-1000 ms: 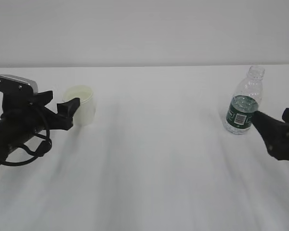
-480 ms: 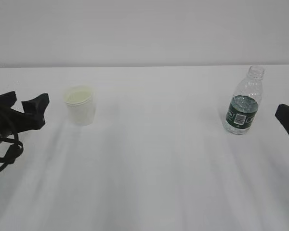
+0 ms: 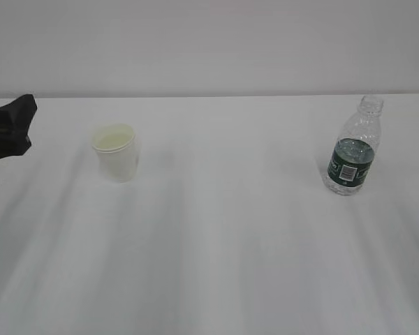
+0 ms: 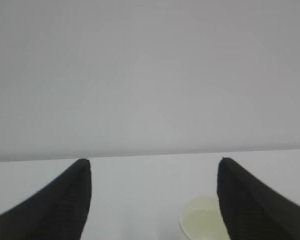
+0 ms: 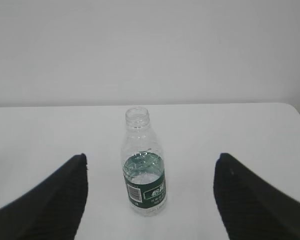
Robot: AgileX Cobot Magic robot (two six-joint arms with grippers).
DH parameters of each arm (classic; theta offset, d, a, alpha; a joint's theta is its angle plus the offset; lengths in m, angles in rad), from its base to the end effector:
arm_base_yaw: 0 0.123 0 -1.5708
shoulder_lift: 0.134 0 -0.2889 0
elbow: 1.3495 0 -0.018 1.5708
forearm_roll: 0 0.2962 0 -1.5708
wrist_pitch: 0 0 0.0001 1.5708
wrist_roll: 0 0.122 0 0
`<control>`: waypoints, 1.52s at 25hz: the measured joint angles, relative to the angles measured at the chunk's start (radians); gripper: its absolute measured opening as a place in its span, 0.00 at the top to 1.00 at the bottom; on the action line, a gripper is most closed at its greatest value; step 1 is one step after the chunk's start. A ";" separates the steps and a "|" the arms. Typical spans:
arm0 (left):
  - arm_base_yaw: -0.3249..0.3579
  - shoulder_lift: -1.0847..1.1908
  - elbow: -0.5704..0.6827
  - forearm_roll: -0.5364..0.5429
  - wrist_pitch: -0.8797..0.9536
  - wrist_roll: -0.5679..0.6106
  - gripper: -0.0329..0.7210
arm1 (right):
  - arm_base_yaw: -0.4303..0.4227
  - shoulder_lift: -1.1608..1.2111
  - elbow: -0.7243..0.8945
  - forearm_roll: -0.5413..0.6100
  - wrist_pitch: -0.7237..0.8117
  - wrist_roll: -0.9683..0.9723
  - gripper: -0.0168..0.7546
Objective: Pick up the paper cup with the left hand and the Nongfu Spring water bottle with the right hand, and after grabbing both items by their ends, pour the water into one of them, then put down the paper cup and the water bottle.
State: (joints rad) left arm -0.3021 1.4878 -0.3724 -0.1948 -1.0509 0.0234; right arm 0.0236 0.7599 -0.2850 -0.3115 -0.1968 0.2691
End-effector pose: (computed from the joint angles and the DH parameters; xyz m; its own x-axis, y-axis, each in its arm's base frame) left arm 0.2957 -0.0707 0.1688 0.0040 -0.0779 -0.9970 0.1336 0.9881 -0.0767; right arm 0.2192 0.0125 0.2286 -0.1955 -0.0413 -0.9798 -0.0895 0.9957 -0.0241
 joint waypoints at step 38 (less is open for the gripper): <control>0.000 -0.981 0.010 0.027 1.114 0.058 0.26 | 0.000 -0.466 -0.276 0.279 0.900 -0.233 0.22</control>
State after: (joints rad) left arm -0.3021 0.5067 -0.3625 -0.1676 0.0631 0.0812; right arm 0.0236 0.2941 -0.5615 -0.0323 0.7034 0.0357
